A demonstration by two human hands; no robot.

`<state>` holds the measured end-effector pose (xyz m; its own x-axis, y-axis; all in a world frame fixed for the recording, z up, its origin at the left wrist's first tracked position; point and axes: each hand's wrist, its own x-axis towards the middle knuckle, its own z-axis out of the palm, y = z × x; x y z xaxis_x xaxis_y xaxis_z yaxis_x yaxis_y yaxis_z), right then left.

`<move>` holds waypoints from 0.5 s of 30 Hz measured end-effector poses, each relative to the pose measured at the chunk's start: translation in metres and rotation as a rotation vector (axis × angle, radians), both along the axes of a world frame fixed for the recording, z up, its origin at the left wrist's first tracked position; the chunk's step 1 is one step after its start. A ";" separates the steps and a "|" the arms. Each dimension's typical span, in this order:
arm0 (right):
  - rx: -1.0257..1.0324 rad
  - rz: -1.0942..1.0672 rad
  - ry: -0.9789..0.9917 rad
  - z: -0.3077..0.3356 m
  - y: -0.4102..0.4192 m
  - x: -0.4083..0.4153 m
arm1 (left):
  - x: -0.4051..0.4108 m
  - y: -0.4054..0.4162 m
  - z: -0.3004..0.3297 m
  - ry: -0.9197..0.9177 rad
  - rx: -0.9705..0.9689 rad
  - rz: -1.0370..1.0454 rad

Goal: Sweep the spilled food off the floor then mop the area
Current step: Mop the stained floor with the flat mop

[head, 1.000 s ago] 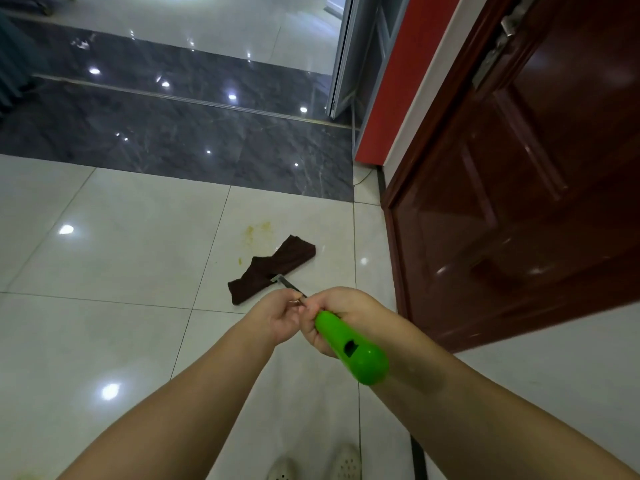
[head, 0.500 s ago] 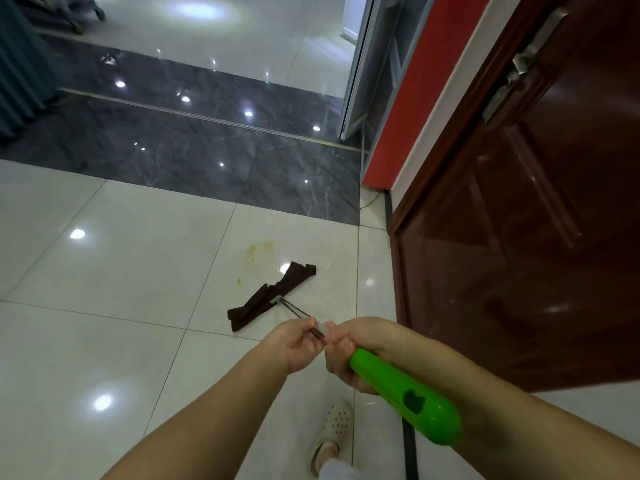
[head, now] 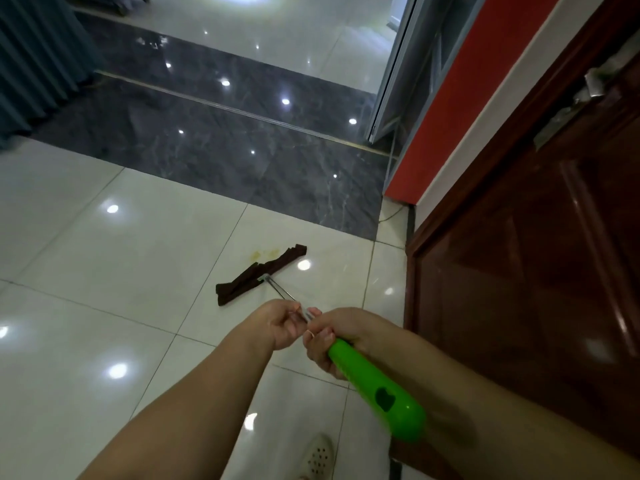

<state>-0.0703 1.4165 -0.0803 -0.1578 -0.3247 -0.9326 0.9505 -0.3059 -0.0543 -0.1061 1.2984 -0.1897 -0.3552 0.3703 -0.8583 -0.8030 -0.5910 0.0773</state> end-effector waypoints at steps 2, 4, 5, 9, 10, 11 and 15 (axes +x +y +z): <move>-0.009 0.032 0.001 -0.003 0.004 -0.020 | -0.017 0.002 0.000 0.003 -0.001 0.008; -0.008 0.058 0.011 -0.006 0.005 -0.039 | -0.034 0.002 -0.001 0.008 -0.031 0.022; -0.005 0.074 0.020 -0.007 0.004 -0.048 | -0.042 0.002 -0.002 0.005 -0.051 0.024; -0.039 0.089 0.060 -0.013 0.001 -0.085 | -0.078 -0.001 -0.014 0.006 -0.068 0.060; -0.051 0.097 0.070 -0.014 0.001 -0.095 | -0.088 -0.002 -0.017 0.008 -0.061 0.072; -0.064 0.102 0.076 -0.015 0.002 -0.105 | -0.097 -0.002 -0.020 0.010 -0.053 0.089; -0.148 0.038 0.054 -0.019 0.004 -0.152 | -0.144 -0.005 -0.026 0.020 -0.014 0.164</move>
